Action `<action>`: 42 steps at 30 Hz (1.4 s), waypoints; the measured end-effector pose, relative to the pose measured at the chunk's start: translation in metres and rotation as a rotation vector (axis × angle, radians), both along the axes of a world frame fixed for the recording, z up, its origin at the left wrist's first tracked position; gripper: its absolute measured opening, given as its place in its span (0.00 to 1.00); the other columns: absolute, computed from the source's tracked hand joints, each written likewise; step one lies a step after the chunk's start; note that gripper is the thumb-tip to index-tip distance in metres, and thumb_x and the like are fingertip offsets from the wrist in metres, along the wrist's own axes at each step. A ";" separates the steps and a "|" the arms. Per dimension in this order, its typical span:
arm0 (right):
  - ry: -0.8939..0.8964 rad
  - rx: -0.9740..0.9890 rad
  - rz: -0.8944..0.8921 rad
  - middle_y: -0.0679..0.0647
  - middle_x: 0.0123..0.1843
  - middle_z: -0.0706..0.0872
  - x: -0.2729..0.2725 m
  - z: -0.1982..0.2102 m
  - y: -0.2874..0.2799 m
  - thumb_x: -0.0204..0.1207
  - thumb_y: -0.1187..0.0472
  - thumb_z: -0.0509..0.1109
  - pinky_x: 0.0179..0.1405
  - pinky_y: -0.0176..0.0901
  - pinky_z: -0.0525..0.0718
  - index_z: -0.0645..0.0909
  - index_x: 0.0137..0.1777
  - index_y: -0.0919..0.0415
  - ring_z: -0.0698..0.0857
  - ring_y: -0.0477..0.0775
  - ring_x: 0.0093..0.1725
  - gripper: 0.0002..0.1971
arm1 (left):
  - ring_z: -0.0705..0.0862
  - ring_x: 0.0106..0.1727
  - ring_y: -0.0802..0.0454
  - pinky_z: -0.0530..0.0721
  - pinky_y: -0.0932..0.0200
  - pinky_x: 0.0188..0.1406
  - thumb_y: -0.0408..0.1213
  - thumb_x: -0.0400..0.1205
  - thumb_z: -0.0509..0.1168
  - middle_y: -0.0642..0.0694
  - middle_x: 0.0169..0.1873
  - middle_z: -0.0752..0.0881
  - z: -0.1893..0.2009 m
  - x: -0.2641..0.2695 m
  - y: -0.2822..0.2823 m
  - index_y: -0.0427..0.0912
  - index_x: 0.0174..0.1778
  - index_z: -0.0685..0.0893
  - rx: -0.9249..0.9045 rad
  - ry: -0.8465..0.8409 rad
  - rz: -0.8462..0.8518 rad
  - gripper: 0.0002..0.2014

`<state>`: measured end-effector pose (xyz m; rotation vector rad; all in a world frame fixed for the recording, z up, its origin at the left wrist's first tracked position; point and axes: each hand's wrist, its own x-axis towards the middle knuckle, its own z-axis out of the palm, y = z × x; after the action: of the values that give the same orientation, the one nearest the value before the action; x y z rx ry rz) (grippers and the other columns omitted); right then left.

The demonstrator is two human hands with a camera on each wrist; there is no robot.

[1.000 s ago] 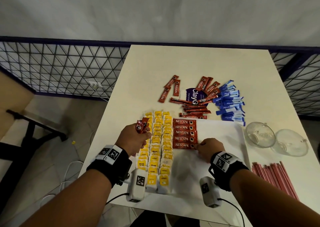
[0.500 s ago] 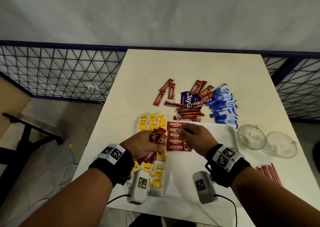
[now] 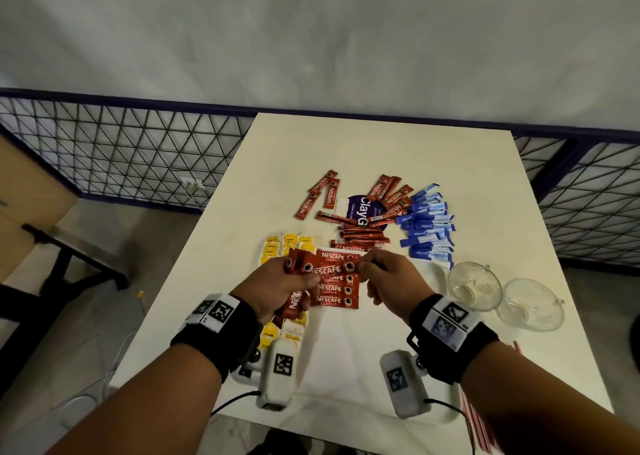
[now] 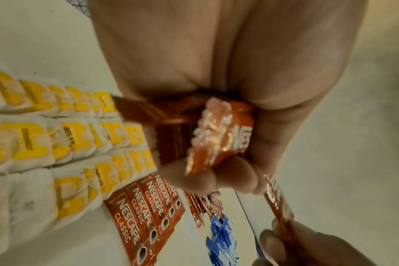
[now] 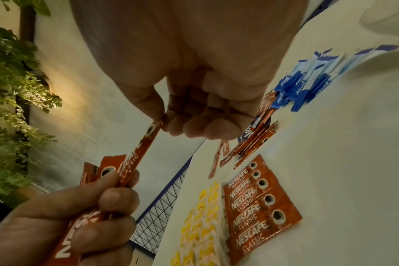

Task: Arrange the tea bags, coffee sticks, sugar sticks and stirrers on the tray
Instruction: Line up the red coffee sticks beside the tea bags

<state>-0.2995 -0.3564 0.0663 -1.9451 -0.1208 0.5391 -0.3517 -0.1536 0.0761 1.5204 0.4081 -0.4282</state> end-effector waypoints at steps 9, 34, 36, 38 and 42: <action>0.098 -0.123 -0.129 0.58 0.36 0.89 -0.001 -0.033 -0.016 0.81 0.57 0.67 0.34 0.45 0.84 0.85 0.43 0.56 0.80 0.50 0.28 0.08 | 0.78 0.24 0.48 0.78 0.56 0.26 0.34 0.82 0.68 0.40 0.32 0.84 -0.018 0.000 0.026 0.35 0.47 0.85 0.088 0.046 0.166 0.05; 0.261 -0.608 -0.114 0.54 0.41 0.90 -0.020 -0.092 0.018 0.72 0.44 0.73 0.48 0.51 0.88 0.85 0.38 0.58 0.88 0.56 0.42 0.16 | 0.79 0.27 0.47 0.79 0.56 0.28 0.35 0.82 0.68 0.42 0.32 0.85 -0.033 -0.019 0.074 0.35 0.50 0.85 0.155 0.118 0.040 0.06; 0.265 -0.611 -0.121 0.54 0.42 0.90 -0.019 -0.094 0.019 0.73 0.45 0.73 0.48 0.51 0.88 0.85 0.39 0.58 0.88 0.56 0.42 0.15 | 0.79 0.27 0.47 0.79 0.56 0.28 0.35 0.83 0.68 0.41 0.32 0.85 -0.033 -0.019 0.075 0.35 0.49 0.85 0.152 0.120 0.041 0.06; 0.266 -0.612 -0.128 0.53 0.42 0.90 -0.019 -0.096 0.019 0.73 0.45 0.73 0.49 0.51 0.88 0.86 0.40 0.58 0.88 0.56 0.43 0.15 | 0.79 0.27 0.47 0.79 0.55 0.28 0.34 0.82 0.68 0.41 0.32 0.85 -0.032 -0.019 0.074 0.35 0.49 0.85 0.149 0.120 0.042 0.05; 0.262 -0.642 -0.107 0.54 0.43 0.90 -0.017 -0.099 0.020 0.73 0.44 0.72 0.49 0.51 0.88 0.86 0.42 0.59 0.88 0.56 0.44 0.16 | 0.79 0.27 0.48 0.78 0.57 0.27 0.35 0.83 0.68 0.42 0.31 0.85 -0.031 -0.019 0.073 0.35 0.49 0.85 0.157 0.120 0.033 0.06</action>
<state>-0.3165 -0.3369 -0.0322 -2.4533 0.3639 0.8254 -0.3704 -0.0808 0.0455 1.6425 0.5712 -0.4723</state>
